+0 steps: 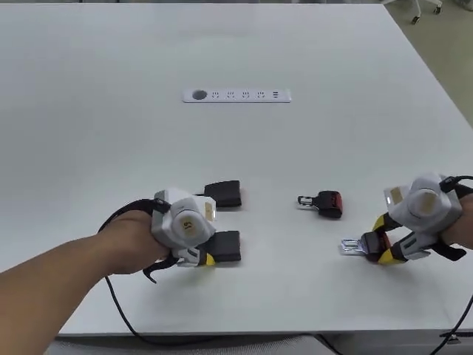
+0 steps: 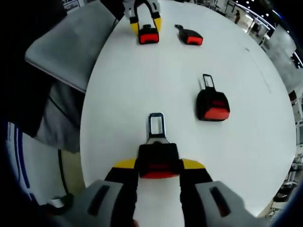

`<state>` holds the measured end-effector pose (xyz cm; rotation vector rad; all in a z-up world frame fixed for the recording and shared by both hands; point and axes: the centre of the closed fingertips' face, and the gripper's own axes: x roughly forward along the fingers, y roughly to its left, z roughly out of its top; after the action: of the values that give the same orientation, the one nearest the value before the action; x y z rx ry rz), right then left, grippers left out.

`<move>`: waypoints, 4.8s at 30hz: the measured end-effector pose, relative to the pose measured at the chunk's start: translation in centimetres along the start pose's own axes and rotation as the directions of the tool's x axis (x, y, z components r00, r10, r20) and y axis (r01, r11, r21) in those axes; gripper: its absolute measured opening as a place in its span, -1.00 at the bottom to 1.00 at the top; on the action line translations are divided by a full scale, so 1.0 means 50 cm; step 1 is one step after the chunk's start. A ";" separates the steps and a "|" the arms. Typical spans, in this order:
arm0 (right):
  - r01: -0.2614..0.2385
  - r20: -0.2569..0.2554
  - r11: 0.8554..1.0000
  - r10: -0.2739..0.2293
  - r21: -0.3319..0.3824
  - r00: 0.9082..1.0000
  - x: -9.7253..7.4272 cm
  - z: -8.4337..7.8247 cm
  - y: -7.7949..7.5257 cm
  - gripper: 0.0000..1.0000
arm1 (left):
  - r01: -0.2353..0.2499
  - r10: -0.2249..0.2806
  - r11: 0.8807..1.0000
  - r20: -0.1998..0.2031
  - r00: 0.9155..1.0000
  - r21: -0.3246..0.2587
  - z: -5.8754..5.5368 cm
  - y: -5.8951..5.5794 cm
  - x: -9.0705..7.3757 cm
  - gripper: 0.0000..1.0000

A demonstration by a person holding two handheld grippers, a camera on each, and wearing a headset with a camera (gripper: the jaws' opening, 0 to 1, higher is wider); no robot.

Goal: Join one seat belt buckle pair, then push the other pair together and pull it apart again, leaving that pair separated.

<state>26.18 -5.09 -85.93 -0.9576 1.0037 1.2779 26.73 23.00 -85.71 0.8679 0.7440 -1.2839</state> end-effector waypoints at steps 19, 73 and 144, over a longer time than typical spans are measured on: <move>-0.006 0.009 1.000 0.006 -0.001 1.000 0.005 0.044 0.011 -0.34 | 0.054 -0.054 0.998 0.002 0.999 -0.009 -0.004 -0.004 0.003 -0.36; 0.017 0.248 0.999 -0.007 -0.040 0.969 0.110 0.379 0.032 -0.35 | 0.083 -0.083 0.996 -0.003 0.997 0.030 -0.002 -0.008 0.002 -0.37; 0.018 0.238 1.000 -0.013 -0.019 0.971 0.129 0.429 0.029 -0.30 | 0.094 -0.095 0.995 -0.081 0.992 -0.016 -0.012 -0.014 0.000 -0.33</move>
<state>26.08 17.36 -85.88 -0.8046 0.7959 1.3568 26.06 23.46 -86.11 0.8881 0.8649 -1.3323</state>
